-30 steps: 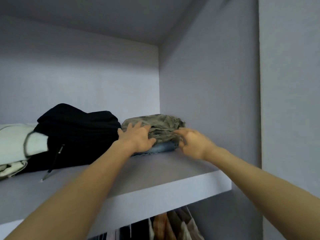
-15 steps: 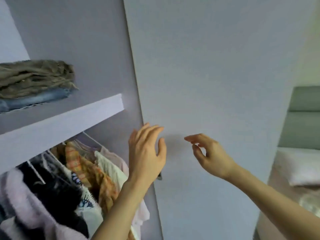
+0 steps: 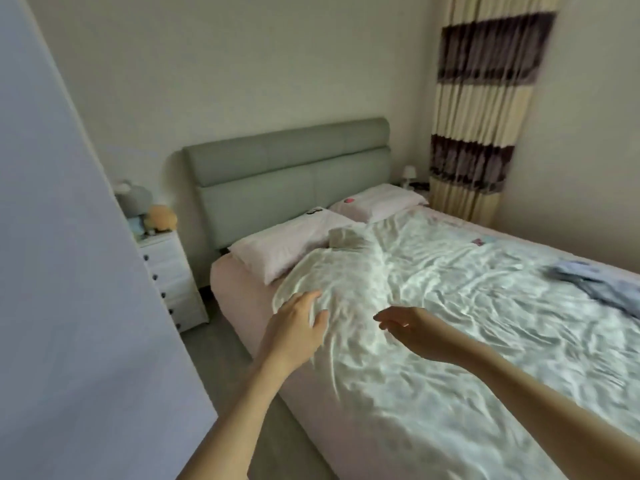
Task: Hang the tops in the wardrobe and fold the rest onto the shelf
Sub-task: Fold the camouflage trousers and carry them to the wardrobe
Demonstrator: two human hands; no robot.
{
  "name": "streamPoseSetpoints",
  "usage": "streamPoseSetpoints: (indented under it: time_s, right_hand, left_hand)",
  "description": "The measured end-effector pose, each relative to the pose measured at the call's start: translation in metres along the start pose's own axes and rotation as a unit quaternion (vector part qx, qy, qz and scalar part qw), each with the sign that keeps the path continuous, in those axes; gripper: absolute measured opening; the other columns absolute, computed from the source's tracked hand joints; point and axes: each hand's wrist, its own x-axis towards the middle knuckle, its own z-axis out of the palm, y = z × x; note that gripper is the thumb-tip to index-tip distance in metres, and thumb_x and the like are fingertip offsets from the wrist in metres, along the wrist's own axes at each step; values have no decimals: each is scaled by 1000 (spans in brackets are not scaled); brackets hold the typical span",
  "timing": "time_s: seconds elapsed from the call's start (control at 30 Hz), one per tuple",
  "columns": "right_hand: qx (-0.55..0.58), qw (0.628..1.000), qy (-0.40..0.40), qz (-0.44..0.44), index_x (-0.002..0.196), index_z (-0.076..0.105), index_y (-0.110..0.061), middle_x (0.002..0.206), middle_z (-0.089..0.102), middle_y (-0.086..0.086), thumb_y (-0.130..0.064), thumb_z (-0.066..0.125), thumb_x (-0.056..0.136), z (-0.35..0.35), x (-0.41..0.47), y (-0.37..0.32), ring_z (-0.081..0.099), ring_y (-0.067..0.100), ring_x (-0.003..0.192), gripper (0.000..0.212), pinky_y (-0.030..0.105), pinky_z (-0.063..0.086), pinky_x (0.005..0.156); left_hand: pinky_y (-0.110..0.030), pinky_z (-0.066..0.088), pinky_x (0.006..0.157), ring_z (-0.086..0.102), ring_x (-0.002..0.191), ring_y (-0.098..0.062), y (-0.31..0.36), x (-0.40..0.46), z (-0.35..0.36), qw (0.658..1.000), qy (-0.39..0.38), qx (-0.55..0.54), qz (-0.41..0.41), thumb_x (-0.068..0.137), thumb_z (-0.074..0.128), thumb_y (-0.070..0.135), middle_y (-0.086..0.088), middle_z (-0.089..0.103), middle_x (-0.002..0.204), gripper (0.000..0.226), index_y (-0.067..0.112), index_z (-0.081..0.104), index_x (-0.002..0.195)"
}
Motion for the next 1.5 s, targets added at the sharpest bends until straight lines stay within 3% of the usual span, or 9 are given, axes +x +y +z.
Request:
streamPoseSetpoints:
  time_s: [0.17,0.3,0.47,0.73,0.83,0.97,1.17,1.3,1.5]
  right_hand:
    - [-20,988,84,125,120,62,-18,116,65,-6,-16,43,99,-70,-84,118,60,5,97,28,-2,35,71]
    - [-19,965,139,220,119,63,-18,115,65,-4,-14,44,98,-112,-148,197,61,9,100,28,15,41,81]
    - [36,920,174,350,118,63,-14,117,66,1,-10,45,96,-135,-237,266,60,13,106,29,20,43,90]
    - [77,781,282,551,123,60,-9,124,62,4,-10,43,96,-131,-364,310,59,19,112,31,22,40,92]
    - [79,746,293,592,124,58,-4,128,60,9,-6,43,96,-126,-399,310,56,21,116,32,24,39,96]
    - [92,681,351,636,124,56,-1,126,59,11,-3,44,96,-124,-459,305,56,23,115,30,17,37,91]
    - [129,603,398,679,120,58,2,121,61,16,-1,45,96,-112,-544,313,58,24,110,27,19,39,89]
    - [147,591,402,684,120,58,1,117,63,17,-2,44,97,-111,-605,353,55,9,88,27,12,40,75]
    - [163,641,388,642,121,57,-2,118,63,14,-5,42,98,-142,-709,441,53,10,95,28,14,37,79]
  left_hand:
    - [-25,34,101,44,126,-15,108,52,108,990,-99,-39,95,97,46,31,4,45,140,41,23,45,137]
    - [-22,34,98,45,126,-14,190,71,192,971,-158,-89,153,97,48,29,3,47,139,41,21,46,137]
    - [-27,39,99,45,126,-13,279,69,293,928,-281,-114,214,97,48,31,3,46,139,40,22,46,136]
    - [-24,33,101,44,128,-13,384,57,411,825,-423,-122,355,96,51,29,1,48,138,42,17,47,137]
    - [-24,33,100,45,127,-14,414,44,437,796,-445,-130,389,96,51,27,-2,50,137,42,15,47,136]
    - [-26,33,104,43,129,-14,470,1,470,741,-485,-134,444,96,49,26,-2,48,139,42,15,45,137]
    - [-16,27,98,41,129,-11,524,-73,509,671,-528,-124,506,97,48,29,1,47,139,43,18,43,138]
    - [-11,25,90,42,128,-9,554,-114,550,666,-529,-104,516,98,46,30,2,46,139,42,19,43,138]
    - [-20,31,98,44,126,-12,635,-180,629,715,-496,-83,486,98,47,29,1,48,138,42,17,43,138]
